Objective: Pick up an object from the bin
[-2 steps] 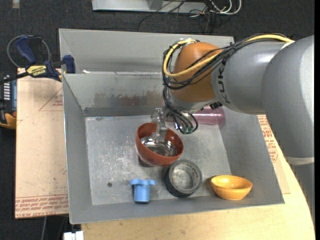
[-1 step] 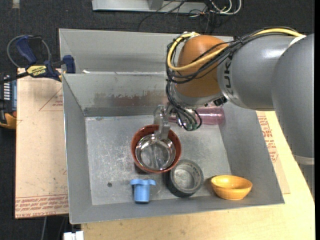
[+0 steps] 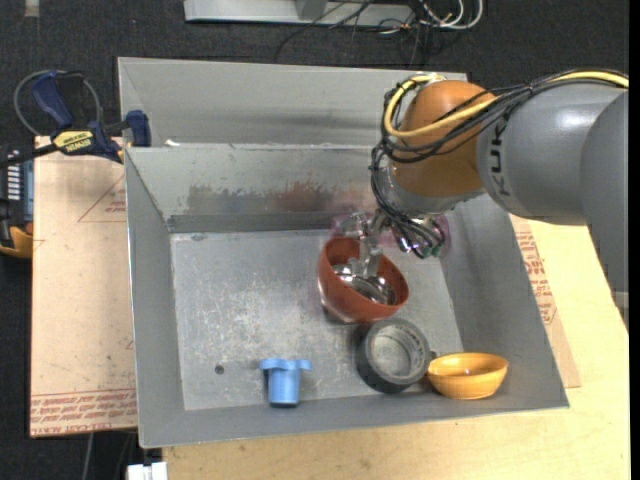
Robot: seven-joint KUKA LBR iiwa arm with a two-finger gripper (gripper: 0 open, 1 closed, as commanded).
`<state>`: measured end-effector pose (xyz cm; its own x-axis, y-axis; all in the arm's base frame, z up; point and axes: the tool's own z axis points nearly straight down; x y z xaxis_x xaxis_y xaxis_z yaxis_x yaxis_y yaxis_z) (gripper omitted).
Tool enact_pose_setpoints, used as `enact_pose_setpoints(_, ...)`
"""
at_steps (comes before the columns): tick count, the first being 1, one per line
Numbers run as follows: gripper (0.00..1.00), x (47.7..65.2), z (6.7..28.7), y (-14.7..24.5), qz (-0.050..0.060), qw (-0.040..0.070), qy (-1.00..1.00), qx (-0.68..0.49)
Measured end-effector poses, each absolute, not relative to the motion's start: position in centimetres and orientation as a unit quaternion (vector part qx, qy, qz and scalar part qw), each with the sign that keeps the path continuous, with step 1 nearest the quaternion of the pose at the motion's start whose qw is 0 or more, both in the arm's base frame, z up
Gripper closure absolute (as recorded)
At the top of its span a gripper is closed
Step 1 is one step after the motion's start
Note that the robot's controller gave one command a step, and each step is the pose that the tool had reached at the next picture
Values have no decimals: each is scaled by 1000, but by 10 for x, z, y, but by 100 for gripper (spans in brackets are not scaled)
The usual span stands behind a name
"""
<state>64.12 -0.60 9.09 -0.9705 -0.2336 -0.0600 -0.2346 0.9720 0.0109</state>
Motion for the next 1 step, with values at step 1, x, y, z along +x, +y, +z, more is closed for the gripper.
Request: enact_pose_setpoints(1, 100, 640, 193, 36, 13, 24, 998, -65)
